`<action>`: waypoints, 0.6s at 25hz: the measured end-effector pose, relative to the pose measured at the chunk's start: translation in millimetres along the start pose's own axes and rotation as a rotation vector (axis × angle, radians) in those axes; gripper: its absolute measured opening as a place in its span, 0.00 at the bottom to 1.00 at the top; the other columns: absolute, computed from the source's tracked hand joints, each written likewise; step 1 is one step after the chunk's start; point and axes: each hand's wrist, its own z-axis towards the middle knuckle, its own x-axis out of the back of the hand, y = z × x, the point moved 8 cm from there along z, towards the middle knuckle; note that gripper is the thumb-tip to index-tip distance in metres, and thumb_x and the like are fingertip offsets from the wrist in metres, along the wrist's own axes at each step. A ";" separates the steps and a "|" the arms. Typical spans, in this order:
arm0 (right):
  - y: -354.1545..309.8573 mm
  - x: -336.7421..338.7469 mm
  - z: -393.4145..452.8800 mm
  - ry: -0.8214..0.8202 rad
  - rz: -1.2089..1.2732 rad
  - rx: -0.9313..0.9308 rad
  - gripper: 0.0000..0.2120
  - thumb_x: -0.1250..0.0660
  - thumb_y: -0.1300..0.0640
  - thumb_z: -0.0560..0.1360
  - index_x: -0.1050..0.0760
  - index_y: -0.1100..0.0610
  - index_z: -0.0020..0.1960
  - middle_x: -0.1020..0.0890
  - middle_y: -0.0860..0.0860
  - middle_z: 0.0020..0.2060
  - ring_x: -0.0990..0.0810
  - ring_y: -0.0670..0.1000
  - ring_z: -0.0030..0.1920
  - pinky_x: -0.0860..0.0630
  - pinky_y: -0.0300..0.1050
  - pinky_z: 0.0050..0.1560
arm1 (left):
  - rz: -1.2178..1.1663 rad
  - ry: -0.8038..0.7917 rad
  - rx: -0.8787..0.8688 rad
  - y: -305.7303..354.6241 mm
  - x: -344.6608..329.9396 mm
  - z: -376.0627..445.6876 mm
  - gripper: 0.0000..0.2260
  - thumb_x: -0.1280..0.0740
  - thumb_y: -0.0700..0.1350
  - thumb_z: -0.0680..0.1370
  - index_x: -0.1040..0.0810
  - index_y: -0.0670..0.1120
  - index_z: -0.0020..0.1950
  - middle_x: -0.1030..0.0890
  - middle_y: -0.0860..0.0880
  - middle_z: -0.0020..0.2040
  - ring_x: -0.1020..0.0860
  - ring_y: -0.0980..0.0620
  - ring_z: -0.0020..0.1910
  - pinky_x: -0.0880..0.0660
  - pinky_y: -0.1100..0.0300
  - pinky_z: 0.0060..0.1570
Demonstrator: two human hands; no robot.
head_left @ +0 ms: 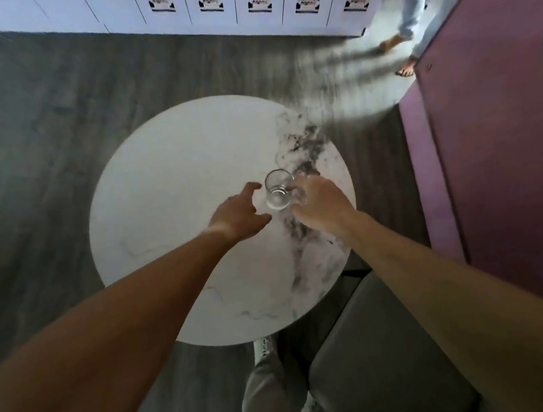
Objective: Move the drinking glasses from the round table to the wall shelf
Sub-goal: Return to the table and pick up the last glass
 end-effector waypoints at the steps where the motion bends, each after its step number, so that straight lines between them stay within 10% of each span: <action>1: 1.8 -6.2 4.5 -0.010 -0.012 -0.002 0.21 0.35 0.58 0.75 0.25 0.51 0.67 0.21 0.56 0.60 0.22 0.57 0.59 0.24 0.51 0.59 | -0.009 -0.011 -0.009 -1.5 -4.8 5.9 0.30 0.31 0.53 0.74 0.38 0.54 0.74 0.18 0.46 0.57 0.22 0.42 0.58 0.26 0.50 0.58; 15: 2.4 37.5 0.0 0.153 0.054 -0.009 0.09 0.33 0.53 0.79 0.20 0.54 0.58 0.23 0.53 0.48 0.21 0.55 0.49 0.27 0.45 0.47 | -0.084 -0.114 -0.183 50.2 -2.1 27.3 0.31 0.28 0.59 0.71 0.35 0.55 0.70 0.19 0.49 0.57 0.21 0.47 0.54 0.29 0.57 0.50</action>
